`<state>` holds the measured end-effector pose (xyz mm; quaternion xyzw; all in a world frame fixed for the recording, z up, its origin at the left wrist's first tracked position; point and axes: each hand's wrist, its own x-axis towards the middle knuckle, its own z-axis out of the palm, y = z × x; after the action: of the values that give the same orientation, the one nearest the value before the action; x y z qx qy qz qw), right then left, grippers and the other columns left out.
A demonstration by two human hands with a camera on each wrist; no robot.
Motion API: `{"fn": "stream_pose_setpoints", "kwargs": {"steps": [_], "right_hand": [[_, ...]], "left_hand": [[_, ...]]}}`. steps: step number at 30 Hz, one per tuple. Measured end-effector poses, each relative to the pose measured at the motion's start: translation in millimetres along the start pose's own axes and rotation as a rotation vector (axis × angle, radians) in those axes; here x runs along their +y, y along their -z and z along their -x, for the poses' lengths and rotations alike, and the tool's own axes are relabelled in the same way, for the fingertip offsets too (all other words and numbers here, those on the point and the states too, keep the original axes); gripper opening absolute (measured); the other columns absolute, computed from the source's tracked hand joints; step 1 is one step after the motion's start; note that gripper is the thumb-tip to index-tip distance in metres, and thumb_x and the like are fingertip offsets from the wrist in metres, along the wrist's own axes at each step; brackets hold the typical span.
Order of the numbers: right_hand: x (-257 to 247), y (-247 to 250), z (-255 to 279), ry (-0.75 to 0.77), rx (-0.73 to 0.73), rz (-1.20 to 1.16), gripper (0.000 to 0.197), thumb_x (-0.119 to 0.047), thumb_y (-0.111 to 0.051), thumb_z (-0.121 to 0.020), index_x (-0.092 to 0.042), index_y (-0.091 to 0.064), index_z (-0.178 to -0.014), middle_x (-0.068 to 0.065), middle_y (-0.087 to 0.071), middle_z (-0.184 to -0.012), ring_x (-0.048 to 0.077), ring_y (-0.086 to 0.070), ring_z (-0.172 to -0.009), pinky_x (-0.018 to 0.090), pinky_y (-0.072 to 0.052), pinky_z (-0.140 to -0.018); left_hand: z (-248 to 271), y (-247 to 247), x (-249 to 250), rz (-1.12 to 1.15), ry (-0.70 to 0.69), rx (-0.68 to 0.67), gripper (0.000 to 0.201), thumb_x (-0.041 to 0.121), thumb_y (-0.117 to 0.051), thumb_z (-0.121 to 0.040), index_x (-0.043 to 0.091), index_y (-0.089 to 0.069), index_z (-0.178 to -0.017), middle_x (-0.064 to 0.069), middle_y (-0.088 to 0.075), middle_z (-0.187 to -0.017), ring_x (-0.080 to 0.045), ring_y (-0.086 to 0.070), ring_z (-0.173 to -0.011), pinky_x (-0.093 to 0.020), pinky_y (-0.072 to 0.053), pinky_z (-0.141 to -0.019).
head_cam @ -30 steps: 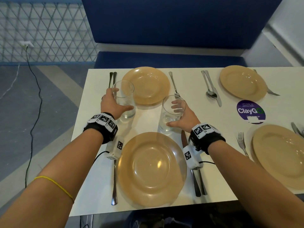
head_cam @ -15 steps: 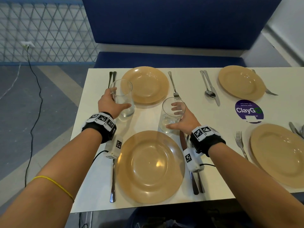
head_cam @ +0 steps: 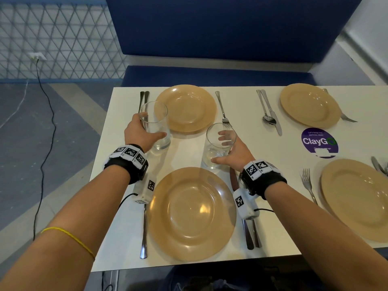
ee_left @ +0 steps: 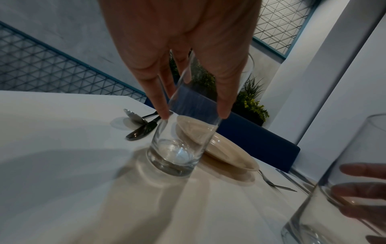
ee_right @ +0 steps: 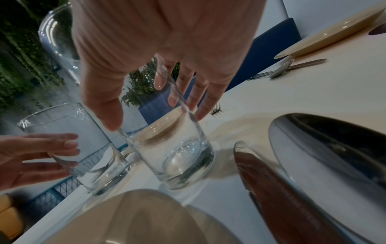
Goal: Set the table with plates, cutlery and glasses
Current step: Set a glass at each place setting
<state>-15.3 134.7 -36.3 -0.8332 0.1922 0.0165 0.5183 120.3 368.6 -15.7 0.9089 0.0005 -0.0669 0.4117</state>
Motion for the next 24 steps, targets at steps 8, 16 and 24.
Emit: {"fn": "stream_pose_setpoints", "kwargs": {"steps": [8,16,24], "right_hand": [[-1,0,0,-0.009,0.001,-0.014,0.076,-0.008,-0.083,-0.063,-0.023,-0.044,-0.126,-0.003,-0.05,-0.119,0.013,-0.05,-0.107,0.029,-0.045,-0.09],[-1,-2,2,-0.013,0.022,-0.025,0.076,-0.007,-0.082,-0.063,-0.023,-0.044,-0.127,-0.002,-0.05,-0.12,0.013,-0.05,-0.107,0.028,-0.045,-0.088],[-6,3,4,-0.006,0.008,-0.014,0.083,-0.01,-0.084,-0.064,-0.022,-0.039,-0.132,-0.002,-0.049,-0.124,0.015,-0.048,-0.114,0.025,-0.04,-0.087]], "left_hand": [[3,1,2,-0.017,-0.004,-0.003,0.077,0.029,-0.083,-0.067,0.018,-0.043,-0.133,-0.004,-0.056,-0.13,-0.025,-0.055,-0.117,-0.03,-0.042,-0.095],[2,2,4,-0.024,-0.005,-0.011,0.078,0.029,-0.082,-0.069,0.017,-0.041,-0.135,-0.005,-0.054,-0.132,-0.025,-0.053,-0.119,-0.031,-0.041,-0.097],[10,4,12,0.031,-0.018,0.057,0.102,0.031,-0.084,-0.064,0.015,-0.024,-0.146,-0.009,-0.04,-0.143,-0.025,-0.04,-0.132,-0.036,-0.035,-0.109]]}}
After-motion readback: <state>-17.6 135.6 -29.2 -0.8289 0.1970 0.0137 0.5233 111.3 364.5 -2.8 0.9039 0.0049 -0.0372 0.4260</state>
